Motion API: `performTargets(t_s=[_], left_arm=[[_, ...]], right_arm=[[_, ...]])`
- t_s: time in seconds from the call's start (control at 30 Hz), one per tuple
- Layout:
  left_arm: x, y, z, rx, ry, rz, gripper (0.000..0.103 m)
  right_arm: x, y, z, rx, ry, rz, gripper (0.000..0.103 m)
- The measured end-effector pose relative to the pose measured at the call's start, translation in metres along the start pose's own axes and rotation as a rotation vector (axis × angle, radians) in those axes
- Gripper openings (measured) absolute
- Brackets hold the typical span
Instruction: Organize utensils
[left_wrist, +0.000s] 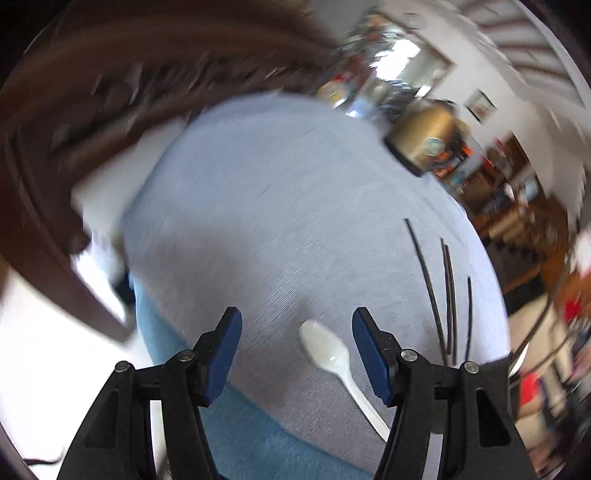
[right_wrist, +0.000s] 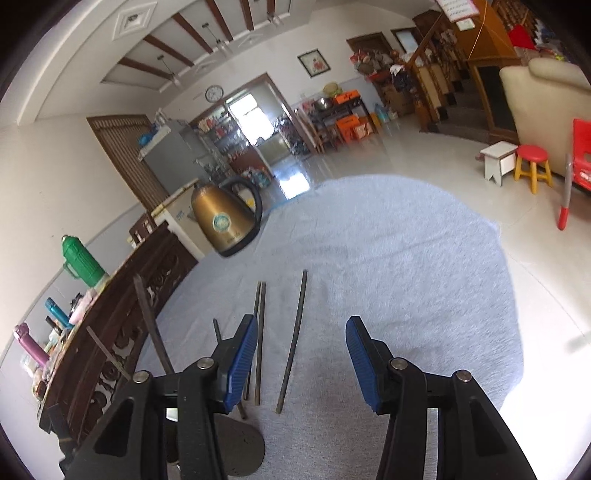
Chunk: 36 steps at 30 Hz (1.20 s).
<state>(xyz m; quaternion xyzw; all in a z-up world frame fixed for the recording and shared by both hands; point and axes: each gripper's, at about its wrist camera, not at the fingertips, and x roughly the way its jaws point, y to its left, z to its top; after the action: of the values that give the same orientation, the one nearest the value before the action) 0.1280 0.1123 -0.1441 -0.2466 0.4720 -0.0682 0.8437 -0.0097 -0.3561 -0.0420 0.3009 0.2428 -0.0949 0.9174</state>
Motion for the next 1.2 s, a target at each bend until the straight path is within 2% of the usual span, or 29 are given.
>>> performTargets(t_s=[0.03, 0.13, 0.23, 0.4, 0.5, 0.77, 0.83, 0.93, 1.0, 1.2], left_arm=[[0.004, 0.007, -0.002, -0.049, 0.028, -0.017, 0.063], [0.013, 0.007, -0.008, -0.081, 0.089, -0.044, 0.063], [0.016, -0.007, -0.015, -0.061, 0.111, -0.063, 0.063], [0.024, -0.033, -0.013, -0.015, 0.128, -0.055, 0.065], [0.03, -0.045, -0.01, 0.002, 0.141, -0.009, 0.065], [0.053, -0.08, -0.001, 0.1, 0.187, 0.201, 0.064], [0.06, -0.089, 0.0, 0.132, 0.194, 0.251, 0.061], [0.066, -0.1, 0.001, 0.182, 0.197, 0.33, 0.05], [0.066, -0.101, 0.0, 0.206, 0.189, 0.357, 0.036], [0.063, -0.093, 0.003, 0.208, 0.184, 0.33, 0.03]], right_arm=[[0.006, 0.003, -0.003, -0.004, 0.019, 0.008, 0.053], [0.022, 0.001, -0.014, -0.005, 0.055, 0.052, 0.053], [0.035, -0.006, -0.027, 0.013, 0.085, 0.106, 0.053], [0.051, -0.022, -0.042, 0.036, 0.103, 0.115, 0.053], [0.056, -0.031, -0.049, 0.046, 0.111, 0.123, 0.053], [0.061, -0.038, -0.056, 0.042, 0.129, 0.171, 0.053], [0.059, -0.041, -0.055, 0.046, 0.123, 0.183, 0.053], [0.054, -0.045, -0.051, 0.057, 0.109, 0.199, 0.053], [0.049, -0.049, -0.047, 0.069, 0.09, 0.21, 0.053], [0.037, -0.057, -0.039, 0.098, 0.058, 0.239, 0.053]])
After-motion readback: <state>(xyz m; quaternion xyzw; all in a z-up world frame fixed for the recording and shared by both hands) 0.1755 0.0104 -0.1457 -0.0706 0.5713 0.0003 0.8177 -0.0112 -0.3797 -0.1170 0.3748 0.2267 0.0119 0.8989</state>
